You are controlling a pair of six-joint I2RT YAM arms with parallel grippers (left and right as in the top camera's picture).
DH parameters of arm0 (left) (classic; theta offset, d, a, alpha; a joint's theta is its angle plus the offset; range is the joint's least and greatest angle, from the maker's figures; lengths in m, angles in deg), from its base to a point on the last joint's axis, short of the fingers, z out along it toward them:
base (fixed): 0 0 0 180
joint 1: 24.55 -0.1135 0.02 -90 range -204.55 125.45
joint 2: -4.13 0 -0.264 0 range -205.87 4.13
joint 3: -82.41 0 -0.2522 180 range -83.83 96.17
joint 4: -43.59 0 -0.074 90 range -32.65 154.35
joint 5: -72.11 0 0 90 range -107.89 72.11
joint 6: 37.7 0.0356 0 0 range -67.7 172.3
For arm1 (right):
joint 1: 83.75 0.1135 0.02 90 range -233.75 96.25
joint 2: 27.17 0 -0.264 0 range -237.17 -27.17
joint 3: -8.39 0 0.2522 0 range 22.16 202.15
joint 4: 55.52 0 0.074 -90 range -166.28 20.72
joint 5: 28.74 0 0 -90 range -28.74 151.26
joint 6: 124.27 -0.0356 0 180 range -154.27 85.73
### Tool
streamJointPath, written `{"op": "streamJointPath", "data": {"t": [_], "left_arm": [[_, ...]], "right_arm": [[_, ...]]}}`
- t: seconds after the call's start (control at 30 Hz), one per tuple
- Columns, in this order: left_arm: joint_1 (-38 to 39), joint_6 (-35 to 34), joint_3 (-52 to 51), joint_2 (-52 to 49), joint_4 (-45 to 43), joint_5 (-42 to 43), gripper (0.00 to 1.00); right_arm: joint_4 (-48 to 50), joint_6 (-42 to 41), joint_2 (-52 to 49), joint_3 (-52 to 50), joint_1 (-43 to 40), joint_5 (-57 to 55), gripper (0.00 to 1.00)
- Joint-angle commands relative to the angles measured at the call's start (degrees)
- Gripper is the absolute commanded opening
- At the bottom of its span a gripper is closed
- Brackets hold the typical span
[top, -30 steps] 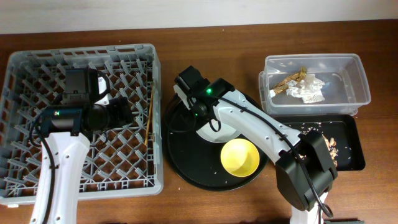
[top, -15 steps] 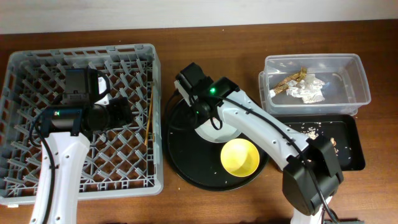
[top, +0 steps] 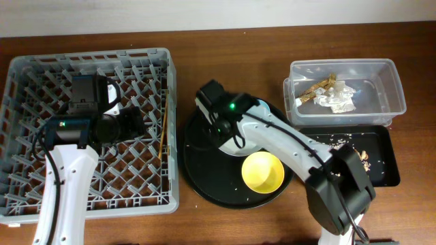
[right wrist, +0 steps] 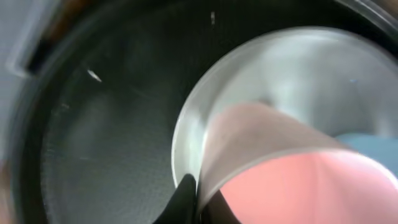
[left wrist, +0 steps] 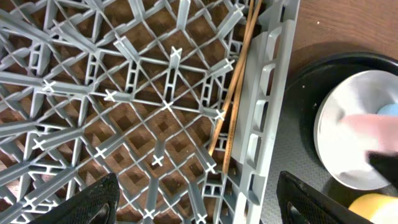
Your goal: Sort waste into correct bins and load items into the dishwasher rack
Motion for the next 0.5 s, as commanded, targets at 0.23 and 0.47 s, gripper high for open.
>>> {"op": "streamJointPath", "data": {"t": [0.23,0.47], "left_arm": [[-7.5,23.43,2.62,1.38,-2.32,63.41,0.93],[-8.46,27.98,2.6,1.38,-5.7,81.07,0.99]], "right_arm": [[-27.65,0.94,11.1,31.47,-2.27,14.23,0.04],[-26.43,10.64,19.41,31.47,-13.62,49.33,0.04]]}}
